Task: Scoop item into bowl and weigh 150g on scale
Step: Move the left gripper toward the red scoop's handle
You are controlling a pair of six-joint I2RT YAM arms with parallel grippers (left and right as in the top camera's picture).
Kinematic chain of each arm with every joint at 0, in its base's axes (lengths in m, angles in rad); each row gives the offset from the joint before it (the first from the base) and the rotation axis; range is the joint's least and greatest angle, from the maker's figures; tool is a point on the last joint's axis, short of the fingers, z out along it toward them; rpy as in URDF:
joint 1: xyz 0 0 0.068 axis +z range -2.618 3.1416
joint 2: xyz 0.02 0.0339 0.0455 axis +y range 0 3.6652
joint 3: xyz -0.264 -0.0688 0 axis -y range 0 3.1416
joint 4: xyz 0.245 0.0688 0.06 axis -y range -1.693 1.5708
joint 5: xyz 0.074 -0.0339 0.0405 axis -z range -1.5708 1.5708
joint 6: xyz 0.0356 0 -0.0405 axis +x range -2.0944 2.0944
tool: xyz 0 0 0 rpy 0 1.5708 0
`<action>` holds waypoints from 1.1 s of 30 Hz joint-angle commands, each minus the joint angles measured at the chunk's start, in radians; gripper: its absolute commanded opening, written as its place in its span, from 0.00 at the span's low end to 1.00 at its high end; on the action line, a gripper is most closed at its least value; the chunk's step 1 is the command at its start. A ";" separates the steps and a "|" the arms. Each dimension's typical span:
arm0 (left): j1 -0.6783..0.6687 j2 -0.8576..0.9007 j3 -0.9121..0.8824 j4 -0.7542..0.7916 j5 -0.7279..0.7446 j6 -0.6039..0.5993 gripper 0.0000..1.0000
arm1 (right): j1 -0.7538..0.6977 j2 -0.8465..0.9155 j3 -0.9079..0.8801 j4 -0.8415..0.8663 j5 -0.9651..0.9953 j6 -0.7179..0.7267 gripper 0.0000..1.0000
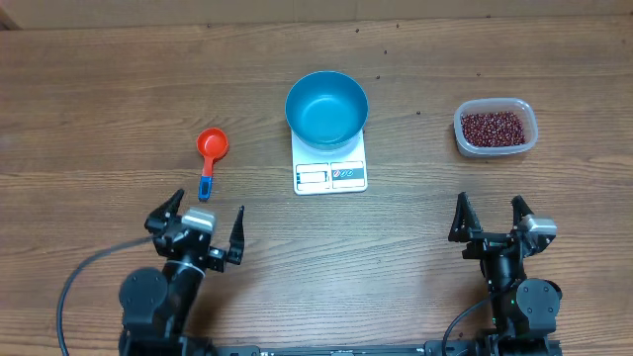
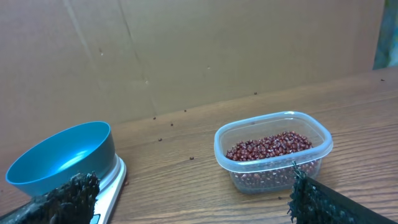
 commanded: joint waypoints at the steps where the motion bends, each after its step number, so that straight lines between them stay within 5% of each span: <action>1: 0.005 0.087 0.103 -0.033 0.037 -0.014 1.00 | 0.005 -0.011 -0.010 0.004 0.013 -0.001 1.00; 7: 0.005 0.282 0.301 -0.174 0.058 -0.021 1.00 | 0.005 -0.011 -0.010 0.004 0.014 -0.001 1.00; 15: 0.005 0.415 0.510 -0.254 0.361 -0.021 1.00 | 0.005 -0.011 -0.010 0.004 0.013 -0.001 1.00; 27: 0.005 0.417 0.513 -0.282 0.421 -0.022 1.00 | 0.005 -0.011 -0.010 0.005 0.014 -0.001 1.00; 33: 0.005 0.472 0.541 -0.275 0.325 -0.122 1.00 | 0.005 -0.011 -0.010 0.005 0.014 -0.001 1.00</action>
